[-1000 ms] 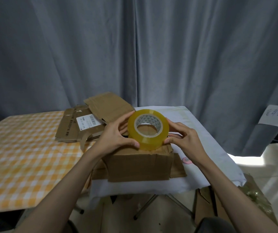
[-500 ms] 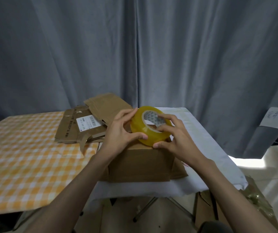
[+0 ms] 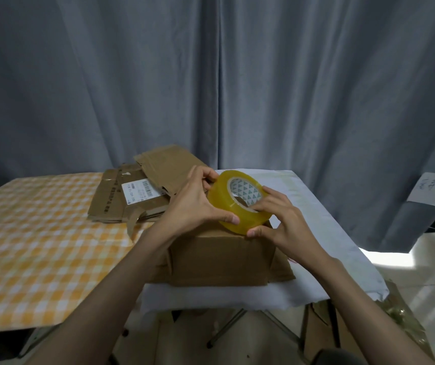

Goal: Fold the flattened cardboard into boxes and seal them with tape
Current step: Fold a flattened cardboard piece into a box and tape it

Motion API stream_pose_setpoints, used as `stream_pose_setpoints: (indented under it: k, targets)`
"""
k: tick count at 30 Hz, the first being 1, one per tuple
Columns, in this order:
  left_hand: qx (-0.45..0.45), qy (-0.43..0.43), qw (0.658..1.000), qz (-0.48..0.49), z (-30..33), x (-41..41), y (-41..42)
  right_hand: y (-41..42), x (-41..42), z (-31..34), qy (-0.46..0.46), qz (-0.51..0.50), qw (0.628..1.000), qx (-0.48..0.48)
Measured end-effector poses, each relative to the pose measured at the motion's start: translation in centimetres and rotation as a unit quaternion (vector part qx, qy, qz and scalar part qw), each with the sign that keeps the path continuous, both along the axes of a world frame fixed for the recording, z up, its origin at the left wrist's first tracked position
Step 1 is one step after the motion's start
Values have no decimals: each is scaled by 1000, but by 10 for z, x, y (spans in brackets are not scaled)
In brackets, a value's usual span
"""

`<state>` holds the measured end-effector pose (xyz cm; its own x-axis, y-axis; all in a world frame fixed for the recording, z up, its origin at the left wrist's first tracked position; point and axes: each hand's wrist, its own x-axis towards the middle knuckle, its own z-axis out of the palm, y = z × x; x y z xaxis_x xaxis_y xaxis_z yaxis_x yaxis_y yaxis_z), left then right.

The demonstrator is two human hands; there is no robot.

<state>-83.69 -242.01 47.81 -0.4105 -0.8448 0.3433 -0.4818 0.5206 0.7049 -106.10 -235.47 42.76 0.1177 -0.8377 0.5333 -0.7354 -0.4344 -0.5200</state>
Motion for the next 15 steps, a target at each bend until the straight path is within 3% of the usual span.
stream_pose_setpoints:
  k: [15]
  targets:
    - [-24, 34, 998, -43, -2, -5, 4, 3, 0, -5, -31, 1, 999, -12]
